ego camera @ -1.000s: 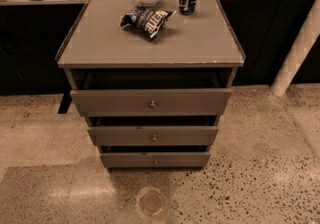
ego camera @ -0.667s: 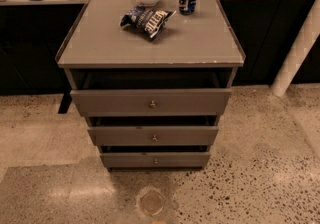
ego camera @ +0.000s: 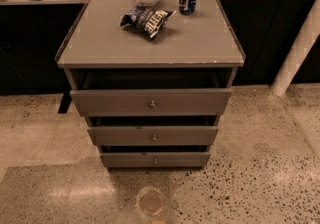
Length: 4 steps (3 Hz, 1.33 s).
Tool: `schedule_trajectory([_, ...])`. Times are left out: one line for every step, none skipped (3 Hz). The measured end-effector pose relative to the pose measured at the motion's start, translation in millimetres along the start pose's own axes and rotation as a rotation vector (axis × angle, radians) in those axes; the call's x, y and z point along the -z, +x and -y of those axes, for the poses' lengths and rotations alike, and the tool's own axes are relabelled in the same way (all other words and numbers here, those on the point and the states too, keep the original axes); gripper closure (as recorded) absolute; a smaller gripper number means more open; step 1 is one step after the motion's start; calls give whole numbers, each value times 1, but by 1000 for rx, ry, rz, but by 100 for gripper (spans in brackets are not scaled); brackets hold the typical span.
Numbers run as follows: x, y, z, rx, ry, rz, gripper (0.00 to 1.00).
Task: Open bottom drawer
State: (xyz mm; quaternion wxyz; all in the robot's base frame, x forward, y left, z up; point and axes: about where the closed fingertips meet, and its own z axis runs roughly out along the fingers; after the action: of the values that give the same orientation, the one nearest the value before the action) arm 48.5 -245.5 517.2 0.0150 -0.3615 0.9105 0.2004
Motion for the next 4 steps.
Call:
schedule_trajectory([-40,-31,10,60,-101,6,0])
schedule_trajectory([-65,-68,31,108,-119,-18,0])
schedule_trajectory([-68,-101,55,118,-76,-11,0])
schedule_trajectory([-61,-134,70,146,-31,33,0])
